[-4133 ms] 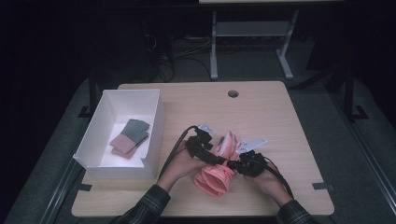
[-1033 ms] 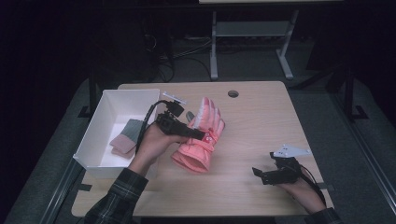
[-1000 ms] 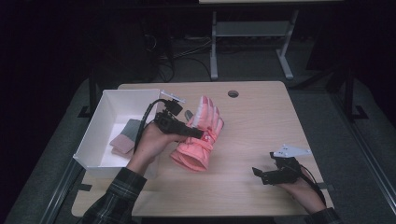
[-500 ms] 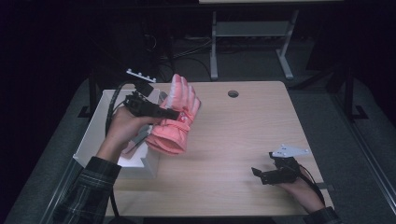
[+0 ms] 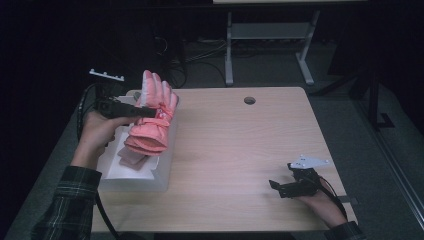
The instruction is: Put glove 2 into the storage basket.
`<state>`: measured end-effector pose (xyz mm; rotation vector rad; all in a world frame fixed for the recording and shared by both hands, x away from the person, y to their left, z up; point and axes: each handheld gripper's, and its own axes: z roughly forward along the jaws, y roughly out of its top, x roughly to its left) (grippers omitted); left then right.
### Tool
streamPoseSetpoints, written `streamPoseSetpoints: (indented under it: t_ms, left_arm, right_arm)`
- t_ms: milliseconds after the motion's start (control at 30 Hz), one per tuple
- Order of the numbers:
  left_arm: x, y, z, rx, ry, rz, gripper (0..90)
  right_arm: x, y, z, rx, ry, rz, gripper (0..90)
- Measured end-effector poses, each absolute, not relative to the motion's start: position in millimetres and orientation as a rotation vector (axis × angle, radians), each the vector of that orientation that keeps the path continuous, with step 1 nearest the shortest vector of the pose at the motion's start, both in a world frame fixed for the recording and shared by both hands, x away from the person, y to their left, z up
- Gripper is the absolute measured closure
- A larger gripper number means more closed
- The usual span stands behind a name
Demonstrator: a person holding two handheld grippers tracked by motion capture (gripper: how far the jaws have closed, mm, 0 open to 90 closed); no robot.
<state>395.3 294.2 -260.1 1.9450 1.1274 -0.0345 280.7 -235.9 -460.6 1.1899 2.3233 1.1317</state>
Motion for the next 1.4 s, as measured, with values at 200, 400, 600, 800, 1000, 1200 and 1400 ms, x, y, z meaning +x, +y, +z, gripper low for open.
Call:
streamPoseSetpoints:
  t_ms: [200,400,600,800,1000,1200,1400]
  left_arm:
    - [401,318,-276,1.936,1.204,0.001,57.3]
    - [408,327,-299,1.964,1.271,0.014,57.2]
    - [415,328,-325,1.981,1.305,-0.014,57.1]
    - [422,322,-355,2.008,1.343,-0.046,56.7]
    - [428,316,-382,2.056,1.361,-0.084,56.5]
    - [431,314,-398,2.044,1.369,-0.124,55.7]
    - [432,312,-404,2.058,1.357,-0.139,53.8]
  right_arm:
    - [282,-237,-461,1.201,2.32,1.136,5.0]
    - [281,-238,-461,1.198,2.321,1.141,5.0]
    - [282,-237,-461,1.198,2.321,1.141,5.0]
    - [281,-238,-460,1.195,2.319,1.153,5.0]
    - [281,-238,-460,1.192,2.317,1.155,5.0]
    - [281,-239,-459,1.195,2.312,1.158,5.0]
    - [281,-236,-460,1.191,2.322,1.157,5.0]
